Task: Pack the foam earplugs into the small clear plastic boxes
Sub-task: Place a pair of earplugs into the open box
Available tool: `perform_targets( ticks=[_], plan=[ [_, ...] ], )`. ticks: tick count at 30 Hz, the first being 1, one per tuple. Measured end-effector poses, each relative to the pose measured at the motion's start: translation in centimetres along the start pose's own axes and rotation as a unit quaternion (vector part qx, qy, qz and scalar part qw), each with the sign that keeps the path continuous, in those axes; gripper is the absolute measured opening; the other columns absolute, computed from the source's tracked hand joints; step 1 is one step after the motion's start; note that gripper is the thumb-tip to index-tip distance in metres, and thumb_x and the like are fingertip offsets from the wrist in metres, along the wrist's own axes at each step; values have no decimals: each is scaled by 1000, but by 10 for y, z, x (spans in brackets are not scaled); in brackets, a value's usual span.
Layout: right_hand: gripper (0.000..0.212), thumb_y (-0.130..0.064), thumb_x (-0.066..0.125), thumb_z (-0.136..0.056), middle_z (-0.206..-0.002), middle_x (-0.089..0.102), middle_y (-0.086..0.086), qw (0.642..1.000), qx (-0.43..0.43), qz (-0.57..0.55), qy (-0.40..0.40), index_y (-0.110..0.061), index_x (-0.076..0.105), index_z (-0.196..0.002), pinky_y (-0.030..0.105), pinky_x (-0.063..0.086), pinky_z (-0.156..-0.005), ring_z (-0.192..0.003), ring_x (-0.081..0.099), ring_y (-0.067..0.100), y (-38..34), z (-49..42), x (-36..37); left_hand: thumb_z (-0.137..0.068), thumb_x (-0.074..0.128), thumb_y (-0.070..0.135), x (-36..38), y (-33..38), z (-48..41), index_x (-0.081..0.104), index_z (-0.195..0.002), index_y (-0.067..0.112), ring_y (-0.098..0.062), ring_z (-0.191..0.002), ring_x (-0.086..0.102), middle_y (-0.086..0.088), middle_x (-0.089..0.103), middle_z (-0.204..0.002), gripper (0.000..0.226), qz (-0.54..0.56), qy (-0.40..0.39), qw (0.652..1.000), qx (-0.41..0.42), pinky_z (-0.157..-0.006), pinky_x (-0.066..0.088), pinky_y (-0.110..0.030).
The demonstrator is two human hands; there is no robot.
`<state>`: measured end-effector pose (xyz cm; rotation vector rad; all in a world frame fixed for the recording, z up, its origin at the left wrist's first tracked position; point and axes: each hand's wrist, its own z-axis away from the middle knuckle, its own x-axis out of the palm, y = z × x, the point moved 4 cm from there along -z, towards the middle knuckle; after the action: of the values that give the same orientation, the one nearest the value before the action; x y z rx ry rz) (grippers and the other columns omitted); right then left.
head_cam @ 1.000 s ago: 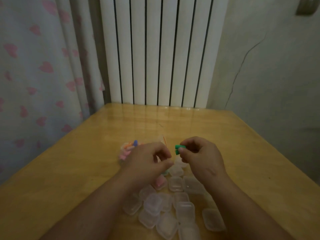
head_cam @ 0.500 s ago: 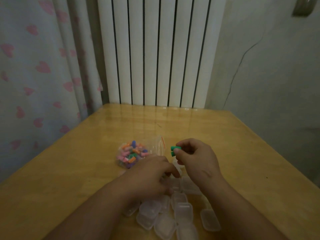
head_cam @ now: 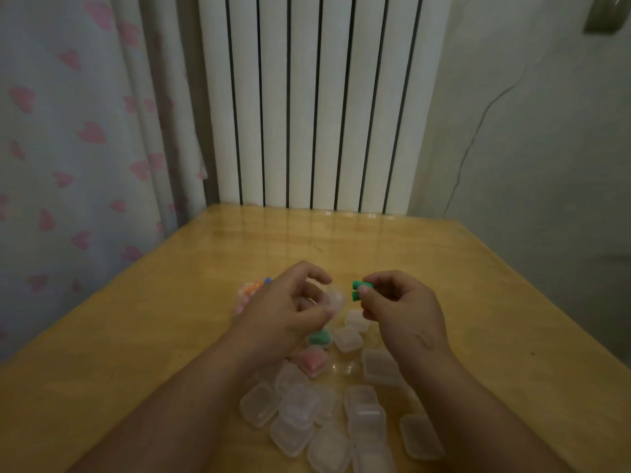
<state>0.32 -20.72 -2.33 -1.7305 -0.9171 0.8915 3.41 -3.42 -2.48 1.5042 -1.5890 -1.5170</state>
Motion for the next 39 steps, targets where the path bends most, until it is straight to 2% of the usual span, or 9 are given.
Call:
perform_targets(
  ticks=[5, 8, 11, 15, 21, 27, 34, 36, 39],
  plan=[
    [4, -11, 71, -84, -75, 70, 4, 1000, 11, -11, -11, -15, 69, -84, 36, 58, -66, -65, 66, 14, -1, 2, 1, -94, 58, 5, 0, 5, 3, 71, -117, 29, -19, -84, 66, -7, 57, -104, 35, 174, -38, 984, -1, -83, 56, -34],
    [6, -8, 72, -82, -72, 69, 4, 999, 13, -21, -35, -13, 70, -82, 30, 55, -59, -60, 63, 11, -3, 5, 4, -85, 67, 5, -2, 7, 3, 72, -106, 26, -22, -86, 68, -13, 58, -106, 30, 222, -26, 975, -14, -82, 57, -34],
    [6, -8, 74, -80, -73, 70, 7, 999, 4, -17, -34, -13, 70, -80, 23, 50, -54, -57, 62, 9, -6, 5, 4, -70, 74, 9, -4, 5, 3, 67, -96, 24, -31, -95, 71, -17, 62, -110, 31, 235, -1, 972, -30, -92, 55, -48],
    [10, -4, 69, -83, -76, 67, 10, 998, 8, -47, -43, -14, 69, -86, 23, 52, -55, -59, 62, 11, -9, 7, 5, -69, 76, 3, -4, 3, 2, 58, -100, 17, -33, -102, 70, -17, 64, -110, 38, 245, -1, 969, -23, -97, 52, -51],
    [18, 0, 62, -88, -70, 67, 1, 995, 17, -51, -82, -14, 74, -84, 25, 57, -59, -57, 63, 8, -13, 11, 8, -66, 86, 5, -7, 3, 2, 69, -105, 29, -20, -99, 71, -4, 72, -103, 48, 189, 37, 981, -13, -81, 57, -32],
    [6, -20, 71, -84, -70, 72, 3, 994, 20, -10, -103, -21, 76, -81, 39, 60, -68, -63, 68, 14, -13, 14, 11, -69, 85, 3, -13, 2, 0, 69, -105, 24, -15, -89, 73, -4, 73, -97, 44, 56, 118, 991, -18, -81, 61, -39],
    [12, -41, 75, -78, -66, 70, -11, 989, -26, 88, -117, -29, 76, -80, 25, 51, -61, -63, 65, 5, -13, 15, 13, -73, 86, 17, -7, 6, 3, 70, -107, 26, -4, -80, 72, 4, 74, -88, 39, -31, 79, 996, 17, -73, 59, -22],
    [8, -39, 72, -82, -67, 69, -13, 988, -40, 109, -103, -33, 75, -78, 26, 52, -64, -66, 64, 4, -13, 12, 11, -72, 85, 11, -7, 5, 3, 70, -109, 27, -5, -81, 71, 5, 73, -88, 43, -26, 74, 997, 24, -72, 58, -21],
    [19, -36, 66, -88, -64, 68, -15, 988, -55, 129, -69, -40, 68, -69, 32, 55, -67, -65, 64, 4, -12, 8, 7, -73, 81, 7, -7, 4, 2, 68, -112, 35, -13, -82, 69, 5, 71, -89, 50, -19, 62, 997, 29, -72, 56, -23]
  ],
)
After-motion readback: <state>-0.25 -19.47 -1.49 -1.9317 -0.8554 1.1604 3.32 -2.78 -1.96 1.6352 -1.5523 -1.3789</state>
